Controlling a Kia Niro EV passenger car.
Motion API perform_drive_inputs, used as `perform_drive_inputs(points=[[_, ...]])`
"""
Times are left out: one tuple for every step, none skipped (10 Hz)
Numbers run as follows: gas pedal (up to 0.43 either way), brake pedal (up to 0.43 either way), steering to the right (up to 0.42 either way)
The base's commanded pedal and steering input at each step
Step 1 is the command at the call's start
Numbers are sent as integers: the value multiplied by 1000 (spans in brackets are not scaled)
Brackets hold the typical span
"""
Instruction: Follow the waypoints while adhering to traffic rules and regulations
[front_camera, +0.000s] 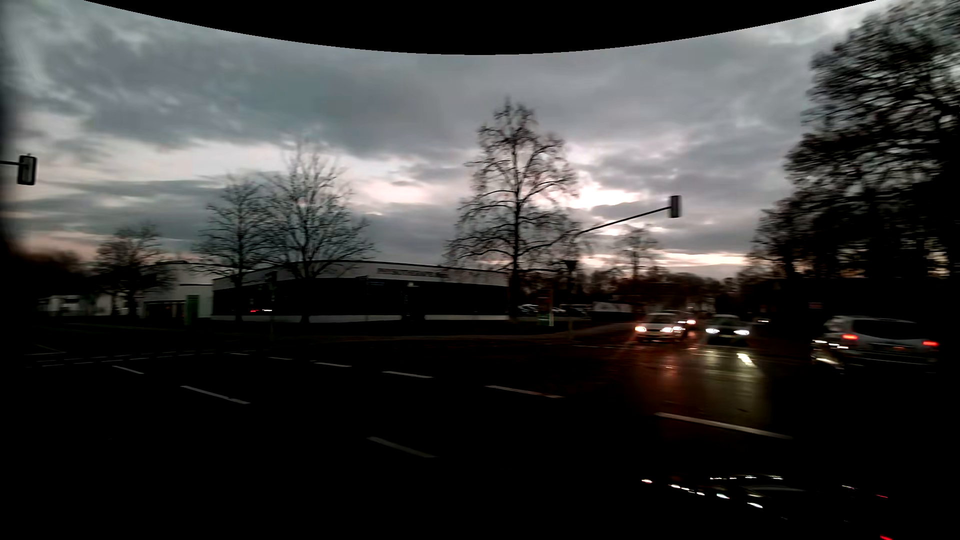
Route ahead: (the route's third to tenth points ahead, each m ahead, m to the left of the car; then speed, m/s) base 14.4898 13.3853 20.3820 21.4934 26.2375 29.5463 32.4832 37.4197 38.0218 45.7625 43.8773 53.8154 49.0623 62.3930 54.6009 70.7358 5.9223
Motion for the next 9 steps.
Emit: perform_drive_inputs(points=[[169, 0, -319], [169, 0, -322], [169, 0, -323], [169, 0, -322], [169, 0, -320], [169, 0, -318], [169, 0, -315], [169, 0, -313], [169, 0, -309]])
